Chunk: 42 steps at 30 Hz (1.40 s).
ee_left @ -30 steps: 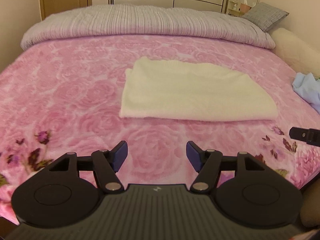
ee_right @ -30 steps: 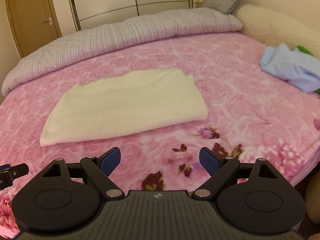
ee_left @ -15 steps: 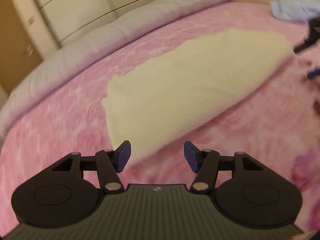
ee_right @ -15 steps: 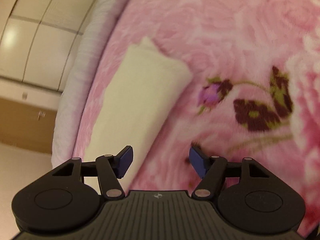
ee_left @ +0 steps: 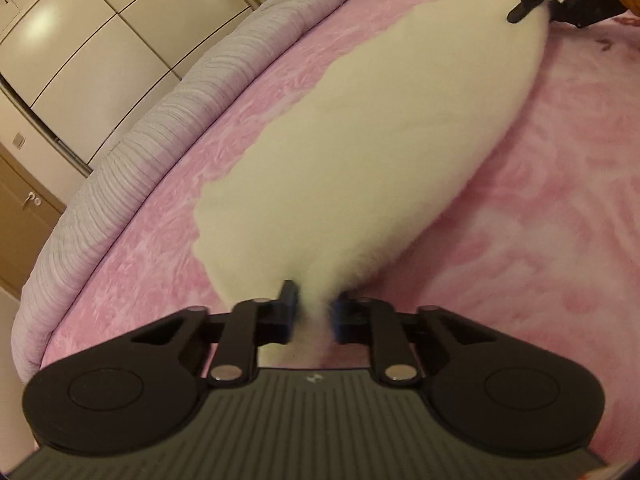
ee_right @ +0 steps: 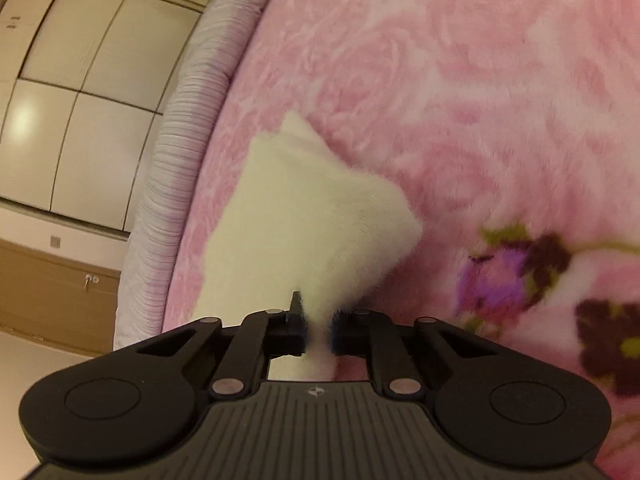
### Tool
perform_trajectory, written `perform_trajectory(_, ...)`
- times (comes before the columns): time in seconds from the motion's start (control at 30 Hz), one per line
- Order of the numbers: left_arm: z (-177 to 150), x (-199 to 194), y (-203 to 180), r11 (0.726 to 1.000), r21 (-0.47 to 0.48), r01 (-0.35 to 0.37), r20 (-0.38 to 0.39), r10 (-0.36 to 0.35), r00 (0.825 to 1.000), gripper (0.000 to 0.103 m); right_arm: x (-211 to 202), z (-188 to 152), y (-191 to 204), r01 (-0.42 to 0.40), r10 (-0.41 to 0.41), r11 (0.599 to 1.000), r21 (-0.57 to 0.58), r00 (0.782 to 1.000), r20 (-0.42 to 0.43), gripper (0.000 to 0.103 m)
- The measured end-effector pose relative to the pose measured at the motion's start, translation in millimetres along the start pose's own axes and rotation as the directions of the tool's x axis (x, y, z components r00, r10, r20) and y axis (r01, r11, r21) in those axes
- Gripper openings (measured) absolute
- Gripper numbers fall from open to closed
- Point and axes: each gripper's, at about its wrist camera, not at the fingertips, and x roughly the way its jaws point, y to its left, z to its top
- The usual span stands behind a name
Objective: Fold clothes
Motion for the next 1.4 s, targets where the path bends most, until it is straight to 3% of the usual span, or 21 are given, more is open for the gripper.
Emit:
perform_trajectory(0.23,-5,-47,3,0.993,-0.091,0.068,0.029,-0.066,0.997,0.007,-56,-7,3,-0.021,0.021,1.0,-0.014,1.0,-0.015,0.008)
perform_trajectory(0.47,-21,-136,-43,0.976,-0.118,0.181,0.054,-0.176,0.983,0.007,-156,-24,-46,0.029,-0.03,0.999,-0.012,0.998,-0.049,0.009)
perform_trajectory(0.57,-31,-156,-62,0.961,-0.147,0.236,0.031,-0.234,0.972,0.011,-181,-30,-61,0.068,-0.07,0.997,-0.047,0.997,-0.043,0.014)
perform_trajectory(0.63,-36,-160,-64,0.953,-0.185,0.24,0.011,-0.242,0.97,0.012,-192,-31,-72,0.073,-0.074,0.997,-0.041,0.997,-0.033,0.025)
perform_trajectory(0.73,-35,-171,-42,0.892,-0.361,0.272,0.023,-0.283,0.959,0.016,-197,-29,-76,0.057,-0.057,0.998,-0.024,0.998,0.004,0.033)
perform_trajectory(0.8,-33,-173,-27,0.837,-0.469,0.282,0.033,-0.302,0.953,0.037,-193,-28,-72,0.045,-0.045,0.998,-0.052,0.999,0.018,0.043)
perform_trajectory(0.9,-33,-163,-16,0.751,-0.608,0.257,0.032,-0.3,0.953,0.042,-184,-31,-65,0.077,-0.073,0.994,-0.076,0.996,0.055,0.045)
perform_trajectory(0.97,-33,-153,-12,0.692,-0.68,0.242,0.028,-0.306,0.952,0.043,-176,-31,-67,0.107,-0.103,0.993,-0.059,0.992,0.07,0.045)
perform_trajectory(1.03,-35,-141,-15,0.657,-0.716,0.235,0.027,-0.31,0.95,0.043,-165,-31,-70,0.119,-0.116,0.993,-0.027,0.99,0.075,0.043)
perform_trajectory(1.07,-36,-135,-16,0.646,-0.727,0.233,0.029,-0.309,0.95,0.043,-164,-32,-69,0.126,-0.123,0.992,-0.032,0.989,0.08,0.04)
perform_trajectory(1.1,-36,-131,-18,0.643,-0.73,0.231,0.031,-0.307,0.951,0.043,-164,-32,-68,0.133,-0.129,0.99,-0.038,0.988,0.085,0.029)
perform_trajectory(1.17,-37,-125,-18,0.635,-0.737,0.23,0.034,-0.305,0.952,0.042,-160,-36,-49,0.204,-0.189,0.965,-0.162,0.977,0.101,0.024)
perform_trajectory(1.23,-36,-125,-16,0.634,-0.741,0.221,0.023,-0.305,0.952,0.04,-161,-43,-24,0.262,-0.227,0.914,-0.311,0.963,0.144,0.022)
perform_trajectory(1.33,-35,-128,-6,0.617,-0.76,0.205,0.01,-0.304,0.953,0.033,-164,-72,30,0.333,-0.227,0.745,-0.578,0.941,0.25,0.02)
perform_trajectory(1.4,-39,-132,4,0.591,-0.786,0.181,0.002,-0.29,0.957,0.033,-164,-102,67,0.334,-0.167,0.595,-0.731,0.941,0.294,0.015)
